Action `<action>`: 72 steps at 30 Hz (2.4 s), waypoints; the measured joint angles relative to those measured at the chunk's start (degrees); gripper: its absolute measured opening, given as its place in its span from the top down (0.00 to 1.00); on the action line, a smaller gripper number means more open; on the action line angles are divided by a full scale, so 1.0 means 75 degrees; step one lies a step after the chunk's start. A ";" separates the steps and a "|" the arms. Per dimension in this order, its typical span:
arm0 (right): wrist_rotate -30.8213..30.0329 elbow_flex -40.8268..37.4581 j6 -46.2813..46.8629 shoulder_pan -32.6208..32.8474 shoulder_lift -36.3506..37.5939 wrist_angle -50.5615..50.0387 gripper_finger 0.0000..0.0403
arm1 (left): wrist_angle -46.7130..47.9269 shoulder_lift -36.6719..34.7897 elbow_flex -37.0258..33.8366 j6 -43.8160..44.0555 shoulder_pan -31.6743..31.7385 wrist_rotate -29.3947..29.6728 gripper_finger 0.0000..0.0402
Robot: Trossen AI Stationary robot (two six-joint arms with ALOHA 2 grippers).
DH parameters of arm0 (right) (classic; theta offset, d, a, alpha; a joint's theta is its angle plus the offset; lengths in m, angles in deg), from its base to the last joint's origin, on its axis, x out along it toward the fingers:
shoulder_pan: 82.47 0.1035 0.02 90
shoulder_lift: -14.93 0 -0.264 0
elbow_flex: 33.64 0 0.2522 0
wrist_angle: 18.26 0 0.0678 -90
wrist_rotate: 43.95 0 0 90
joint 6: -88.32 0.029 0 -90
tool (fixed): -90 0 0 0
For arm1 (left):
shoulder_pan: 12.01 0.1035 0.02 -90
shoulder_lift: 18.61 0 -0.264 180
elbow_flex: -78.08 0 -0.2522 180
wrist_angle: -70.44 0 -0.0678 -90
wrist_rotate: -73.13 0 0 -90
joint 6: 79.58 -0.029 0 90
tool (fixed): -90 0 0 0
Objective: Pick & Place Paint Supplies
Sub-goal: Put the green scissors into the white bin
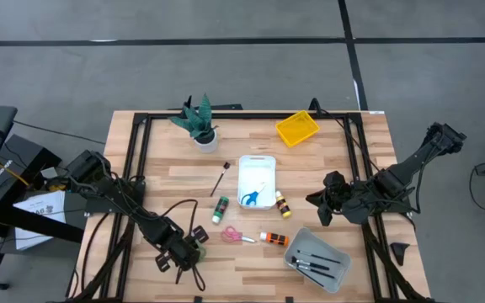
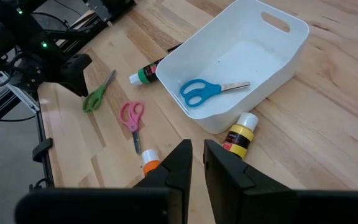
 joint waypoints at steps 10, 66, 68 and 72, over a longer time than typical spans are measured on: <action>-0.0098 0.0000 0.0000 0.0000 0.0000 -0.0004 0.90 | -0.0007 0.0042 0.0006 -0.0513 0.0013 0.0000 0.79; 0.0092 0.0000 0.0058 0.0014 0.0003 -0.0047 0.90 | -0.0839 0.0548 0.0740 0.1598 0.0874 0.0385 1.00; 0.0090 0.0000 0.0058 0.0080 0.0003 -0.0017 0.90 | -0.0833 0.0545 0.0913 0.2273 0.0874 0.0388 1.00; 0.0090 0.0000 0.0058 0.0195 0.0003 -0.0013 0.90 | -0.0935 0.0536 0.1233 0.3647 0.0938 0.0643 1.00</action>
